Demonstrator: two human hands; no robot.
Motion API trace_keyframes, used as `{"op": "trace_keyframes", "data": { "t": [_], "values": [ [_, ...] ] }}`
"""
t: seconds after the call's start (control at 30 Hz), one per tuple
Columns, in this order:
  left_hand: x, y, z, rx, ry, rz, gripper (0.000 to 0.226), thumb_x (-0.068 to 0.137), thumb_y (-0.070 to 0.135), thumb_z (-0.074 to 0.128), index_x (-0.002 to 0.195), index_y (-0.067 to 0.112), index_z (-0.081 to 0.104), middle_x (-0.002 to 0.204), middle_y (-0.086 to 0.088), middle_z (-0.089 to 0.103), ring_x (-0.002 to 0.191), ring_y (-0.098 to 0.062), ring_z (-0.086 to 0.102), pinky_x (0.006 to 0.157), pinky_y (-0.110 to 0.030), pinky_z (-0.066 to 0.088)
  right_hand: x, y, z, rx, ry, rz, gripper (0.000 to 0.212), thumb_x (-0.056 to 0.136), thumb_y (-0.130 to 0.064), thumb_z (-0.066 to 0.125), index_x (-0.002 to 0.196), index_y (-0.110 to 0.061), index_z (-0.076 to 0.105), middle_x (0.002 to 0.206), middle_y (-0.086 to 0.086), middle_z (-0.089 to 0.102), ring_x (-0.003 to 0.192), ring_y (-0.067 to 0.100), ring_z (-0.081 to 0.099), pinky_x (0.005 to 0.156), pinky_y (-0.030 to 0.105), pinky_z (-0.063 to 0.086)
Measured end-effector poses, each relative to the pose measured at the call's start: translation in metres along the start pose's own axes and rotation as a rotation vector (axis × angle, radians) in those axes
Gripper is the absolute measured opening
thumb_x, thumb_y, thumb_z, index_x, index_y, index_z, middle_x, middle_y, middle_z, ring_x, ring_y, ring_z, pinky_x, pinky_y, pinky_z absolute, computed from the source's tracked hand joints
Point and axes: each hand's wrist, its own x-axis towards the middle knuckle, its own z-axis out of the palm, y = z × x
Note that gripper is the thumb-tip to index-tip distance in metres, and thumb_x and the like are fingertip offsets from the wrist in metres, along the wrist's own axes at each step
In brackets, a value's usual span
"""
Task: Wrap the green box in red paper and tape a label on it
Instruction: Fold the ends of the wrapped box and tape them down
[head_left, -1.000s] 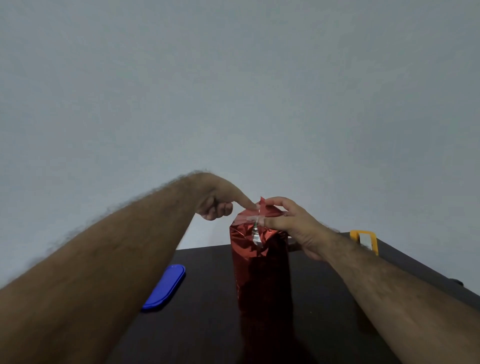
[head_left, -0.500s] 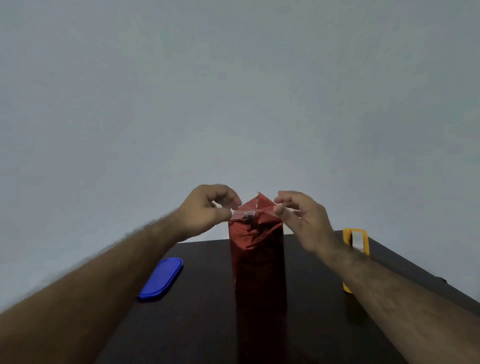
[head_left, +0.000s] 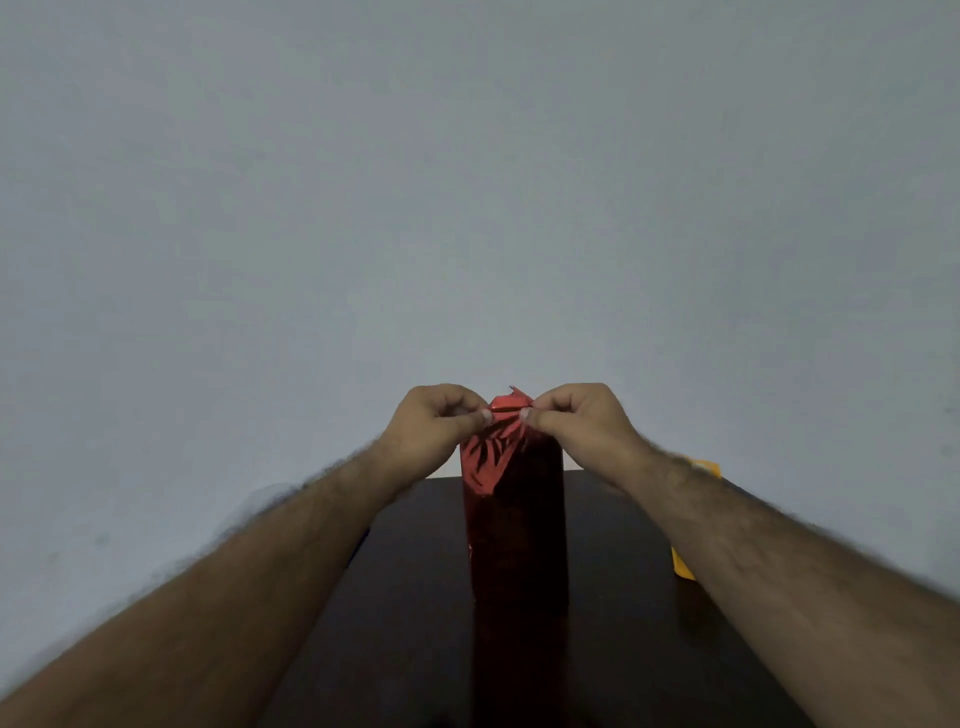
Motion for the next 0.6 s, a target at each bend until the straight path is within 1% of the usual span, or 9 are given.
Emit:
{"op": "trace_keyframes", "data": {
  "t": [0.1, 0.13, 0.2, 0.27, 0.33, 0.43, 0.5, 0.57, 0.6],
  "values": [
    [0.006, 0.004, 0.006, -0.094, 0.031, -0.126, 0.006, 0.094, 0.004, 0.074, 0.093, 0.002, 0.079, 0.085, -0.011, 0.076, 0.078, -0.016, 0.07, 0.076, -0.028, 0.057, 0.007, -0.008, 0.006, 0.091, 0.024, 0.128, 0.009, 0.083, -0.007, 0.084, 0.076, -0.006, 0.079, 0.074, 0.002, 0.075, 0.073, 0.015, 0.069, 0.068, 0.027, 0.054],
    [0.007, 0.007, 0.009, -0.107, 0.043, -0.158, 0.006, 0.094, 0.002, 0.072, 0.093, 0.0, 0.078, 0.083, -0.012, 0.075, 0.074, -0.014, 0.069, 0.067, -0.022, 0.056, 0.01, -0.01, 0.007, 0.098, 0.056, 0.167, 0.008, 0.08, -0.008, 0.085, 0.075, -0.007, 0.079, 0.074, 0.002, 0.075, 0.071, 0.015, 0.069, 0.065, 0.027, 0.053],
    [0.008, 0.014, 0.014, -0.124, 0.075, -0.217, 0.009, 0.094, -0.001, 0.071, 0.095, -0.006, 0.078, 0.079, -0.011, 0.072, 0.057, -0.002, 0.065, 0.047, -0.012, 0.044, 0.014, -0.016, 0.007, 0.106, 0.118, 0.235, 0.009, 0.076, -0.01, 0.087, 0.077, -0.007, 0.08, 0.076, 0.003, 0.075, 0.068, 0.014, 0.068, 0.058, 0.024, 0.05],
    [0.01, 0.016, 0.017, -0.141, 0.106, -0.243, 0.01, 0.093, -0.003, 0.071, 0.097, -0.01, 0.077, 0.079, -0.012, 0.071, 0.047, 0.004, 0.06, 0.041, -0.01, 0.039, 0.017, -0.019, 0.004, 0.129, 0.127, 0.294, 0.011, 0.077, -0.011, 0.088, 0.081, -0.007, 0.079, 0.079, 0.003, 0.075, 0.064, 0.01, 0.067, 0.051, 0.022, 0.048],
    [0.012, 0.017, 0.019, -0.15, 0.113, -0.238, 0.01, 0.092, -0.003, 0.072, 0.098, -0.01, 0.076, 0.081, -0.012, 0.071, 0.047, 0.005, 0.06, 0.041, -0.011, 0.039, 0.016, -0.022, 0.0, 0.179, 0.084, 0.316, 0.015, 0.083, -0.016, 0.087, 0.087, -0.006, 0.078, 0.083, 0.003, 0.077, 0.063, 0.008, 0.068, 0.052, 0.022, 0.051],
    [0.011, 0.018, 0.018, -0.199, 0.122, -0.216, 0.01, 0.094, 0.005, 0.073, 0.099, -0.004, 0.076, 0.083, -0.005, 0.072, 0.052, 0.003, 0.059, 0.047, -0.012, 0.042, 0.016, -0.019, -0.006, 0.241, 0.169, 0.294, 0.026, 0.095, -0.038, 0.077, 0.1, -0.012, 0.074, 0.107, -0.002, 0.078, 0.092, 0.015, 0.068, 0.072, 0.032, 0.052],
    [0.013, 0.013, 0.014, -0.254, 0.179, -0.209, 0.011, 0.096, 0.014, 0.071, 0.098, 0.004, 0.077, 0.089, 0.001, 0.075, 0.065, -0.007, 0.058, 0.059, -0.021, 0.045, 0.017, -0.016, -0.012, 0.199, 0.227, 0.316, 0.018, 0.101, -0.035, 0.068, 0.105, -0.018, 0.068, 0.123, -0.005, 0.069, 0.11, 0.018, 0.062, 0.081, 0.037, 0.054],
    [0.012, 0.007, 0.013, -0.164, 0.274, -0.157, 0.022, 0.099, 0.028, 0.068, 0.089, 0.009, 0.072, 0.087, 0.003, 0.073, 0.074, -0.013, 0.056, 0.07, -0.03, 0.047, 0.014, -0.014, -0.015, 0.147, 0.142, 0.402, 0.019, 0.098, -0.028, 0.069, 0.114, -0.019, 0.063, 0.127, -0.005, 0.06, 0.12, 0.021, 0.058, 0.093, 0.047, 0.055],
    [0.009, 0.005, 0.014, -0.068, 0.311, -0.097, 0.031, 0.1, 0.037, 0.068, 0.082, 0.011, 0.067, 0.078, 0.006, 0.067, 0.072, -0.013, 0.056, 0.07, -0.031, 0.048, 0.013, -0.012, -0.014, 0.123, 0.074, 0.447, 0.023, 0.095, -0.025, 0.071, 0.116, -0.017, 0.065, 0.124, -0.004, 0.061, 0.117, 0.021, 0.06, 0.093, 0.049, 0.056]
  ]
}}
